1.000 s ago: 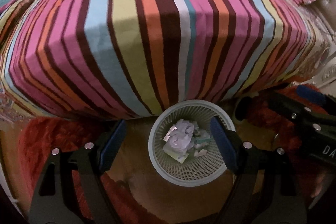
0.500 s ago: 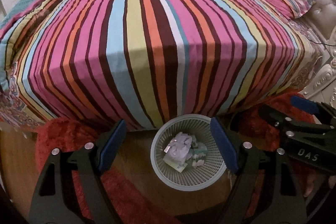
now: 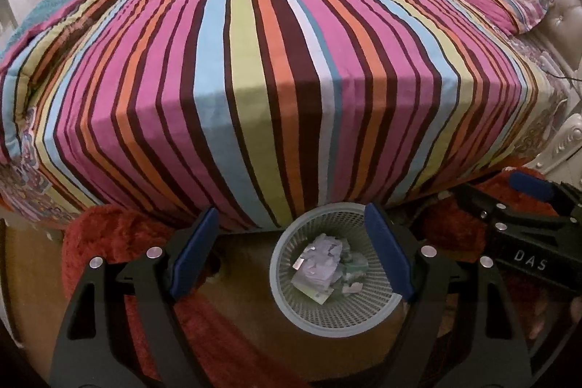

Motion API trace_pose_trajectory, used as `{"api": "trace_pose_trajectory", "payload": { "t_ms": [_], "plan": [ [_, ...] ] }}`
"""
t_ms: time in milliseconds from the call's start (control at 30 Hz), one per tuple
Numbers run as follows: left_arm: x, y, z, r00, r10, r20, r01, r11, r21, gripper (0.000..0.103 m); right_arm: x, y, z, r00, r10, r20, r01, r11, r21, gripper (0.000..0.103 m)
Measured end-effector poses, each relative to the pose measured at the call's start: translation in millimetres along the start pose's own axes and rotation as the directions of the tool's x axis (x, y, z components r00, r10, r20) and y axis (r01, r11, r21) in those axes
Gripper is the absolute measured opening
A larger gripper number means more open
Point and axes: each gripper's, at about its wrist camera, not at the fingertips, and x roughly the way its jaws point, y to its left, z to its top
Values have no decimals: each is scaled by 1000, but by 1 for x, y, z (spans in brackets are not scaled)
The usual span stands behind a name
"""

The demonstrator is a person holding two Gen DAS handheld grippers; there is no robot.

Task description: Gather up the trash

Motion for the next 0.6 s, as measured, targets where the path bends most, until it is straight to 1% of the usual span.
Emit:
{"api": "trace_pose_trajectory", "payload": {
  "t_ms": [133, 200, 333, 433, 600],
  "plan": [
    [2, 6, 0, 1000, -28, 1, 28, 999, -29, 80, 4, -4, 1, 1000, -3, -4, 3, 1000, 2, 87],
    [2, 6, 0, 1000, -23, 12, 24, 999, -27, 80, 5, -4, 1, 1000, -2, -7, 2, 1000, 6, 87],
    [0, 1, 0, 999, 13, 33, -13, 1000, 3, 80, 7, -3, 3, 1000, -2, -15, 2, 1000, 0, 87],
    [0, -1, 1, 1000, 2, 30, -2, 1000, 11, 80, 7, -2, 2, 1000, -1, -10, 1, 1000, -5, 87],
    [2, -5, 0, 1000, 6, 22, -6, 1000, 29, 80, 8, -1, 0, 1000, 0, -9, 0, 1000, -6, 87]
  ]
}}
